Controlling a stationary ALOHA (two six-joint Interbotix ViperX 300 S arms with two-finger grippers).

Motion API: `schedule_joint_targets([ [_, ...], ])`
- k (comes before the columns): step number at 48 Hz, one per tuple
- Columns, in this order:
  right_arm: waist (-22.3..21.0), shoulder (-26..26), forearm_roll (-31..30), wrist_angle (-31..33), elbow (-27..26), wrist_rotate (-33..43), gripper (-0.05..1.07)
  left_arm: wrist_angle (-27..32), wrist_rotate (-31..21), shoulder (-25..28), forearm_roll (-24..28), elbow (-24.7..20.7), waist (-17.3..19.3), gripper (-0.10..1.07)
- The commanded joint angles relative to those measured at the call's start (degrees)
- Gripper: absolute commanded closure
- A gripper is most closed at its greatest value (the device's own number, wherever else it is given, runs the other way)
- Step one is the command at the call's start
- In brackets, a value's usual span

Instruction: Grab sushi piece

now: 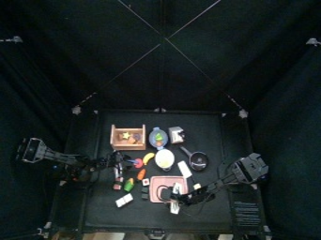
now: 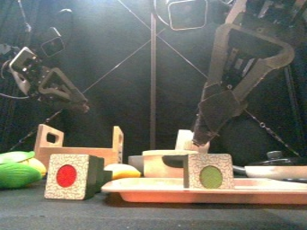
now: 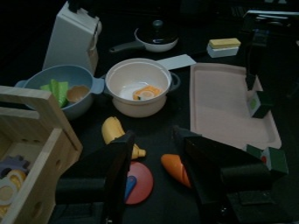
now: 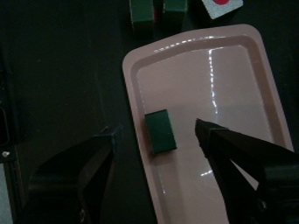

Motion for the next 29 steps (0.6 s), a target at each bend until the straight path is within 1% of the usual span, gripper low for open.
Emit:
schedule_joint_targets([
  [1,-0.18,-2.02,0.18,0.00,-0.44,0.00,0.06,-0.18,0.09,-0.09,0.00,-0.88,0.00,0.18],
  [29,-0.70,1.67,0.18,-0.35,-0.26,0.00,0.06,-0.18,0.00,0.00,0.00,-0.70,0.00,0.18],
])
